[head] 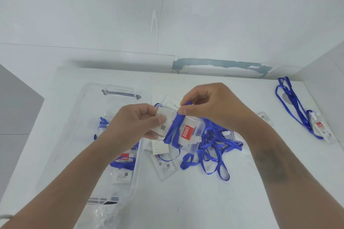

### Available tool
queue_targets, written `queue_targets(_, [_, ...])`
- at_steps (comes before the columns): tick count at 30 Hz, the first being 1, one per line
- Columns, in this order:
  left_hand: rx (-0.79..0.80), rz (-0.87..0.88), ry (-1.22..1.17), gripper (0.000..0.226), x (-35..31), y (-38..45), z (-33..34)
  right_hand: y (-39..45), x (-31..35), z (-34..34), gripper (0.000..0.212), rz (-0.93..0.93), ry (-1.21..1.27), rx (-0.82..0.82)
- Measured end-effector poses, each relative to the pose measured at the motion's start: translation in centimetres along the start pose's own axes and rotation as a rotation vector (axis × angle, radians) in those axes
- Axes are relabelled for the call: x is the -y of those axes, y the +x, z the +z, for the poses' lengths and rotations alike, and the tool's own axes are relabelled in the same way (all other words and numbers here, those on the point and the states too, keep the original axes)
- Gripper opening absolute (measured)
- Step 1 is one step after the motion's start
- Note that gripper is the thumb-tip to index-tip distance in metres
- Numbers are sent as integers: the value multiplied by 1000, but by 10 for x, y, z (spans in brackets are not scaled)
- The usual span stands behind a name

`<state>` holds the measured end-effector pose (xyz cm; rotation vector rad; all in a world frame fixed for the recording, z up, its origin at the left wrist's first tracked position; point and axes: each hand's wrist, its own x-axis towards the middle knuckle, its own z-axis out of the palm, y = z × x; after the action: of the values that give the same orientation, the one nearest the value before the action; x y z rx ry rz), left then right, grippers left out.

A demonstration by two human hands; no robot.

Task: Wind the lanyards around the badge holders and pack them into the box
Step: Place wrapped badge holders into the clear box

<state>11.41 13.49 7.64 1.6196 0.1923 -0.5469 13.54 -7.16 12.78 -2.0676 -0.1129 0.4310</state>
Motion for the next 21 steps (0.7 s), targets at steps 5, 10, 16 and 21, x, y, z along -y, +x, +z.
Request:
queue_targets(5, [138,-63,-208,41,3,-4,-10,8,-26,23,12,215,731,65])
queue_targets(10, [90,-119,-349,10,11,-5,-1,-1,-39,59,30,245,1338,88])
queue_targets(16, [-91,-162,-384,13,21,-4,4,-2,-43,68,46,367,1206,-79])
queue_targets(21, [-212,-201,-379,12,31,-4,6,-9,-42,66,25,241,678,-81])
